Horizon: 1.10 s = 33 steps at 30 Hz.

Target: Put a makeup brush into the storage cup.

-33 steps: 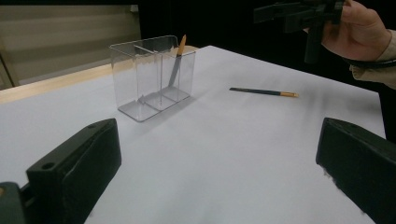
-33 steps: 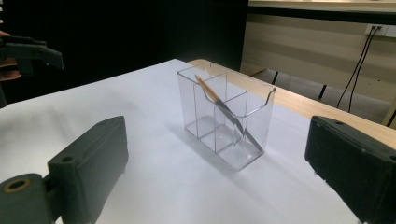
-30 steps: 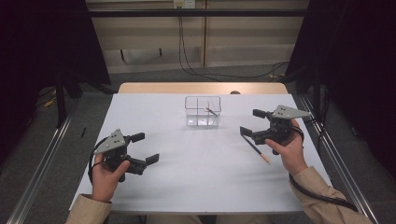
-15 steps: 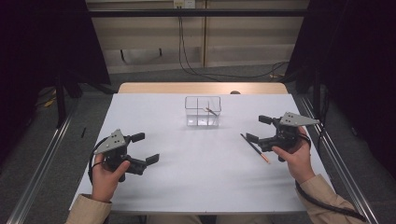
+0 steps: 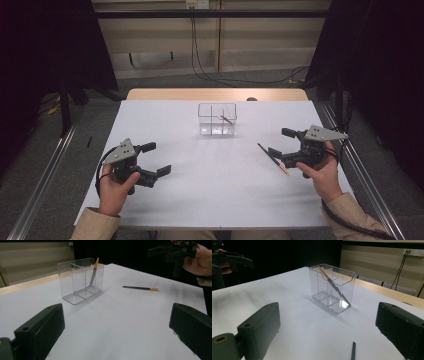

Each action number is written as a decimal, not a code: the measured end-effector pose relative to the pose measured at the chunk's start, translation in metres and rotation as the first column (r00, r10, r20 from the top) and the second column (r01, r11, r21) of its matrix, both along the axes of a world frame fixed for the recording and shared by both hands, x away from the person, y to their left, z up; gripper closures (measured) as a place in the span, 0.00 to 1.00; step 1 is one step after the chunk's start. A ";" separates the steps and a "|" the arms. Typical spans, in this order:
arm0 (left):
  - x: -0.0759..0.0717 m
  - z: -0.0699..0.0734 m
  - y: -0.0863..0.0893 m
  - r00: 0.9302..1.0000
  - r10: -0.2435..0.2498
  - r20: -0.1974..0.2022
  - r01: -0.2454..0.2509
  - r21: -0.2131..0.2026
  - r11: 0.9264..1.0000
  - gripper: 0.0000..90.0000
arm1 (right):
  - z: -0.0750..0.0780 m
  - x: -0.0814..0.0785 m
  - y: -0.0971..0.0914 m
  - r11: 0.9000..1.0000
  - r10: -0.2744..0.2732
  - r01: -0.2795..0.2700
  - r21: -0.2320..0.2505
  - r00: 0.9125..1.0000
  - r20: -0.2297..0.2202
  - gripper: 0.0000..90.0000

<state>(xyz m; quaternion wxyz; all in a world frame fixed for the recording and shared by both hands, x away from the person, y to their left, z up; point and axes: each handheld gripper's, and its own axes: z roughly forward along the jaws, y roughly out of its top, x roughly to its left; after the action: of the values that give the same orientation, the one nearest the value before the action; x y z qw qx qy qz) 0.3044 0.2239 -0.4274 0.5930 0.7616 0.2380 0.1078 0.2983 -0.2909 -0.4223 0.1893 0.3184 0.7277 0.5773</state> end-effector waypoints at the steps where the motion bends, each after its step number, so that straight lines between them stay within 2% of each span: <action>1: 0.000 0.000 0.000 1.000 0.001 0.003 -0.001 -0.003 1.000 0.00 | 0.000 -0.001 -0.001 1.000 -0.004 0.004 -0.001 1.000 -0.001 0.06; 9: 0.001 -0.003 0.006 1.000 0.011 0.002 -0.011 0.005 1.000 0.00 | -0.002 -0.009 -0.005 1.000 -0.001 0.001 -0.005 1.000 -0.004 0.06; 18: -0.001 -0.003 0.009 1.000 0.020 -0.001 -0.020 -0.005 1.000 0.00 | -0.001 -0.020 -0.011 1.000 -0.007 0.007 -0.008 1.000 -0.010 0.06; 33: 0.002 -0.002 0.008 1.000 0.023 0.003 -0.023 -0.005 1.000 0.00 | -0.006 -0.031 -0.024 1.000 -0.024 0.023 -0.008 1.000 -0.013 0.06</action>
<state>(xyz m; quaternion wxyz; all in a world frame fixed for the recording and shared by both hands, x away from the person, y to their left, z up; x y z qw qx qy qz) 0.3060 0.2318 -0.4299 0.5941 0.7571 0.2460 0.1153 0.2670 -0.3144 -0.4284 0.1926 0.3299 0.7272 0.5703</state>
